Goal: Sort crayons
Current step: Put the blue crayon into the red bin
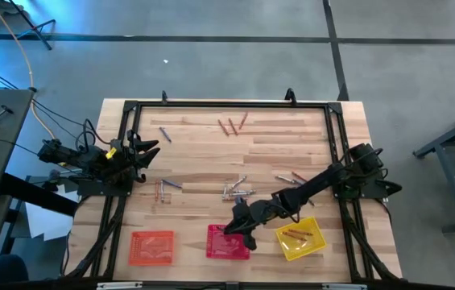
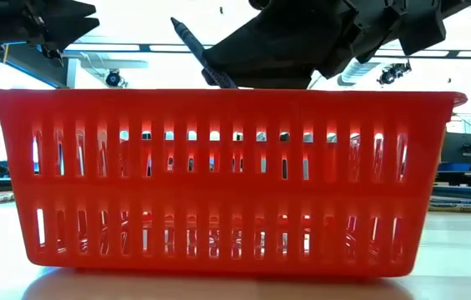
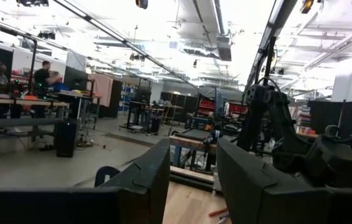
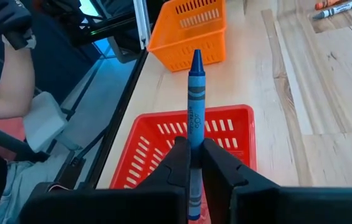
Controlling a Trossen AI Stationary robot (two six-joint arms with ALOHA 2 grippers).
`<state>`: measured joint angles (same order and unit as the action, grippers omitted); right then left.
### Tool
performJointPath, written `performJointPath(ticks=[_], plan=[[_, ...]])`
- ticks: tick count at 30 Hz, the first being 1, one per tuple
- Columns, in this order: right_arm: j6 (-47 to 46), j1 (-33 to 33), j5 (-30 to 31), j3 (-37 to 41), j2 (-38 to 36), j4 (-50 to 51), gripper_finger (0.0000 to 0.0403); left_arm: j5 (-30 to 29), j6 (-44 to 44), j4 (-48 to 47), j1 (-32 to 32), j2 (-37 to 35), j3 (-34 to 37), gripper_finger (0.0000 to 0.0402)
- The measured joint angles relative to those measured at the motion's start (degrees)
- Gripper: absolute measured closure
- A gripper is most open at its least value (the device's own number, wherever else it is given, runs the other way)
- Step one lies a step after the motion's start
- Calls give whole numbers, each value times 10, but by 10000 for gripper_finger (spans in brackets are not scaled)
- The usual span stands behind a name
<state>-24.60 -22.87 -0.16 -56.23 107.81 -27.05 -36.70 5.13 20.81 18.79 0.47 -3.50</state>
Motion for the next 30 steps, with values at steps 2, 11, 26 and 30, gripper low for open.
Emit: performJointPath(ticks=[2,11,26,30], plan=[[0,0,0,0,0,0,387,0,0,0,0,0,0,284],[-10,0,-12,0,0,2,386,0,0,0,0,0,0,284],[-9,2,-78,0,-16,13,324,0,0,0,0,0,0,284],[-10,4,-73,0,-22,24,282,0,0,0,0,0,0,284]])
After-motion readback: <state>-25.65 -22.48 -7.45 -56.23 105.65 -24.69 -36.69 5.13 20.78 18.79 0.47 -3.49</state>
